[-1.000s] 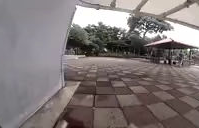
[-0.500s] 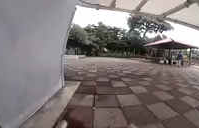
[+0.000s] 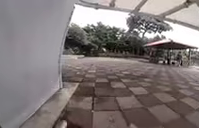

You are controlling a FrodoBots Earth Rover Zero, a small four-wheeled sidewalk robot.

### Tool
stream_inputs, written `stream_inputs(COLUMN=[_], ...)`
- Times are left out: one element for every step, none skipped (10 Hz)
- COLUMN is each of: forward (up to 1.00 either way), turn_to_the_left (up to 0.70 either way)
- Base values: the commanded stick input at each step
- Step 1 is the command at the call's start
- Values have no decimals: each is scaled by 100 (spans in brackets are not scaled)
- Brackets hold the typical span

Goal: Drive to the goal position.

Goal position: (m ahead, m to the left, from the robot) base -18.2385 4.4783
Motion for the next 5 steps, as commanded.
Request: stream_inputs(forward=[70, 70, 70, 70, 70], turn_to_the_left=[-35, -35, -35, -35, -35])
